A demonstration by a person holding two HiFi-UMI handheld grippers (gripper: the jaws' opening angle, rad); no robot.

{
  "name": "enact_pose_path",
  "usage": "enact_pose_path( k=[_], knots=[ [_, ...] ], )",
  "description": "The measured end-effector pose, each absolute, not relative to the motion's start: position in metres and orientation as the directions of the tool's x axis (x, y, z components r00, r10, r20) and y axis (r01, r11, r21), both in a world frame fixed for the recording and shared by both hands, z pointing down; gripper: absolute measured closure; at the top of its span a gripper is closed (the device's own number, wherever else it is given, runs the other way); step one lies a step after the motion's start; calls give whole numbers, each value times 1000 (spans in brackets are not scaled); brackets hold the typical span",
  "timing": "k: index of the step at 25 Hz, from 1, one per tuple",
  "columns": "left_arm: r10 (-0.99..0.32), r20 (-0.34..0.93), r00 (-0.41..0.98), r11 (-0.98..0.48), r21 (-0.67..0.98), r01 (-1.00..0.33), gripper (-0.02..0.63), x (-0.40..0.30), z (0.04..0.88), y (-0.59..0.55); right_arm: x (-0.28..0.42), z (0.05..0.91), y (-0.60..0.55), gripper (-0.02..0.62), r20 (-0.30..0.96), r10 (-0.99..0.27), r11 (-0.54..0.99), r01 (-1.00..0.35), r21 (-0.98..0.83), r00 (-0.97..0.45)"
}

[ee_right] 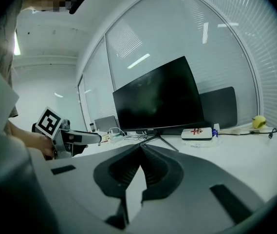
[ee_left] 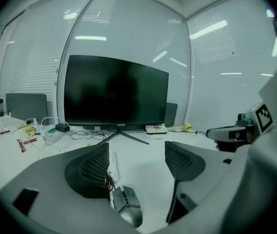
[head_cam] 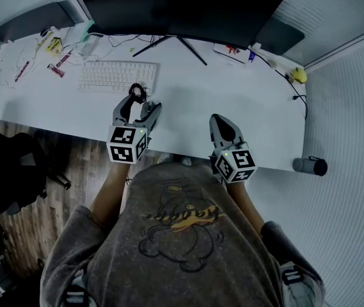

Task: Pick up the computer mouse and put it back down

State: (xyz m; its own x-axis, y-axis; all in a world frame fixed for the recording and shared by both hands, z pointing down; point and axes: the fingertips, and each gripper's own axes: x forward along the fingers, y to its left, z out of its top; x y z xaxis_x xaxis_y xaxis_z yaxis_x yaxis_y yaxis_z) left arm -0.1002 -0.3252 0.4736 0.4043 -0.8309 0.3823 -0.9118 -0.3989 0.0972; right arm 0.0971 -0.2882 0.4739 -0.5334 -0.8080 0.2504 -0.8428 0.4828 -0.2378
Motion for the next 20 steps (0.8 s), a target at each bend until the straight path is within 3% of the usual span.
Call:
enact_pose_path(
  k=[5,7,12,20],
  knots=[
    [-835,323,445,-435,106,-894,255,-96,442,-307,91,459,-288,589,221,-808,501,-835,-227,-546],
    [-854,294,430,-417,107,-902,471,-100,433,-301,89,454,-288,589,208,-811,506,-834,-221,-547],
    [-883,255,394,-380,106,-919,568,-108,431,-292,86,450,-286,589,189,-815,510,-832,-216,-548],
    [-883,263,389,-368,126,-921,587,-108,454,-279,80,458,-275,589,194,-810,513,-828,-225,-554]
  ],
)
